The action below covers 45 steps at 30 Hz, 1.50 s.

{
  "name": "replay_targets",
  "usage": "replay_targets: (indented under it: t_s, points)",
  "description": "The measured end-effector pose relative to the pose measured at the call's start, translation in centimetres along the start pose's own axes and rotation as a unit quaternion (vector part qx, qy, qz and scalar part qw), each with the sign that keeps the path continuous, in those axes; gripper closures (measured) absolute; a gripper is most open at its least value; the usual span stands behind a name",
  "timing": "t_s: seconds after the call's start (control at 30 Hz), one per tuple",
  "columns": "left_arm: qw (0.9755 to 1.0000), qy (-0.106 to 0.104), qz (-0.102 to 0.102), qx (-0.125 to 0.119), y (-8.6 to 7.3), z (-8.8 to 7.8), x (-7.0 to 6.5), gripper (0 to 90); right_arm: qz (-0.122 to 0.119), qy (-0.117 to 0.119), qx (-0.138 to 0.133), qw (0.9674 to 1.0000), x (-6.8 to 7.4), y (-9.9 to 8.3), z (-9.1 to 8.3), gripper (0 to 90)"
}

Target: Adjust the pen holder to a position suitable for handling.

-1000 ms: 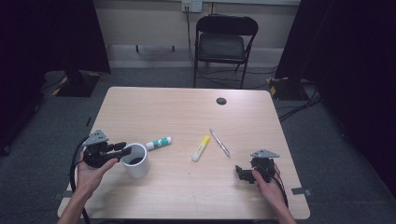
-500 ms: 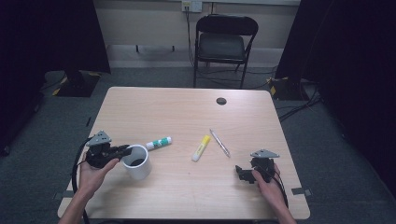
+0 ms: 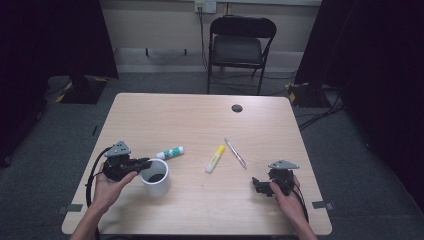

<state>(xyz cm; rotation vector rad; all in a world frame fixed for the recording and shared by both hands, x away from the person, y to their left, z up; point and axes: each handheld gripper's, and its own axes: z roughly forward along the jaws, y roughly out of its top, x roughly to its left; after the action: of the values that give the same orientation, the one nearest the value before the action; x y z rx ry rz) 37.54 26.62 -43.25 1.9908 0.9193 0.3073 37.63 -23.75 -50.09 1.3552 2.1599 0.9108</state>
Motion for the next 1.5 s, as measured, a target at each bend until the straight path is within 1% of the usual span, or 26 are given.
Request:
replay_targets:
  t_s: [0.13,0.2,0.27,0.33,0.37,0.4,0.43,0.53,0.57,0.6,0.63,0.67,0.77,0.9,0.93,1.0,1.03,1.1,1.3,1.37,1.4,1.43,1.5]
  points:
    - [1.0,-0.006,-0.001,-0.001,0.2,0.4,-0.4,79.6,0.0,0.0,0.0,1.0,0.0,0.0,0.0,4.9]
    - [1.0,-0.005,0.001,0.003,0.4,0.6,-0.6,79.6,0.0,0.0,0.0,1.0,0.0,0.0,0.0,4.9]
    - [0.9999,-0.005,0.007,0.007,0.6,0.9,-0.9,79.6,0.0,0.0,0.0,1.0,0.0,0.0,0.0,4.9]
    - [0.9999,-0.01,0.012,0.008,0.9,1.4,-1.3,79.5,0.001,0.0,0.0,1.0,0.0,0.0,0.0,4.9]
    - [0.9997,-0.012,0.016,0.012,1.2,1.7,-1.6,79.5,0.0,0.0,0.0,1.0,0.0,0.0,0.0,4.9]
    - [0.9996,-0.016,0.021,0.011,1.4,2.2,-1.8,79.6,0.001,0.0,0.0,1.0,0.0,0.0,0.0,4.9]
    - [0.9996,-0.016,0.021,0.011,1.4,2.2,-1.8,79.6,0.001,0.0,0.0,1.0,0.0,0.0,0.0,4.9]
    - [0.9991,-0.023,0.032,0.019,1.9,2.7,-2.3,79.6,0.0,0.0,0.0,1.0,0.0,0.0,0.0,4.9]
    - [0.9991,-0.03,0.024,0.016,1.9,2.9,-2.4,79.6,0.001,0.0,0.0,1.0,0.0,0.0,0.0,4.9]
    - [0.9991,-0.033,0.023,0.014,2.1,3.3,-2.6,79.4,0.0,0.0,0.0,1.0,0.0,0.0,0.0,4.9]
    - [0.9991,-0.033,0.023,0.014,2.1,3.3,-2.6,79.4,0.001,0.0,0.0,1.0,0.0,0.0,0.0,4.9]
    - [0.9988,-0.036,0.029,0.014,2.3,3.7,-2.8,79.3,0.0,0.0,0.0,1.0,0.0,0.0,0.0,4.9]
    - [0.9987,-0.038,0.03,0.014,2.4,4.1,-3.2,78.8,0.001,0.0,0.001,1.0,0.0,0.0,0.0,4.9]
    - [0.9981,-0.042,0.039,0.022,2.7,4.9,-3.9,78.2,0.0,0.0,0.0,1.0,0.0,0.0,0.0,4.9]
    - [0.9981,-0.042,0.038,0.024,2.8,5.0,-4.1,78.2,0.0,0.0,0.0,1.0,0.0,0.0,0.0,4.9]
    - [0.998,-0.046,0.039,0.022,2.9,5.3,-4.3,77.9,0.0,0.0,0.0,1.0,0.0,0.0,0.0,4.9]
    - [0.9976,-0.052,0.039,0.022,3.0,5.5,-4.4,77.8,0.0,0.001,0.0,1.0,0.0,0.0,0.0,4.9]
    - [0.9977,-0.051,0.038,0.022,3.0,5.7,-4.4,77.8,0.0,0.0,0.0,1.0,0.0,0.0,0.0,4.9]
    - [0.9975,-0.058,0.036,0.018,3.3,6.4,-4.9,77.5,0.001,0.0,0.0,1.0,0.0,0.0,0.0,4.9]
    - [0.9973,-0.054,0.045,0.024,3.5,6.7,-5.2,77.5,0.001,0.0,0.0,1.0,0.0,0.0,0.0,4.9]
    - [0.9973,-0.056,0.041,0.024,3.5,6.9,-5.2,77.4,0.0,0.0,0.0,1.0,0.0,0.0,0.0,4.9]
    - [0.997,-0.061,0.042,0.025,3.5,7.1,-5.3,77.3,0.0,0.001,0.0,1.0,0.0,0.0,0.0,4.9]
    - [0.9967,-0.058,0.047,0.032,3.6,7.4,-5.4,77.4,0.0,0.0,0.0,1.0,0.0,0.0,0.0,4.9]
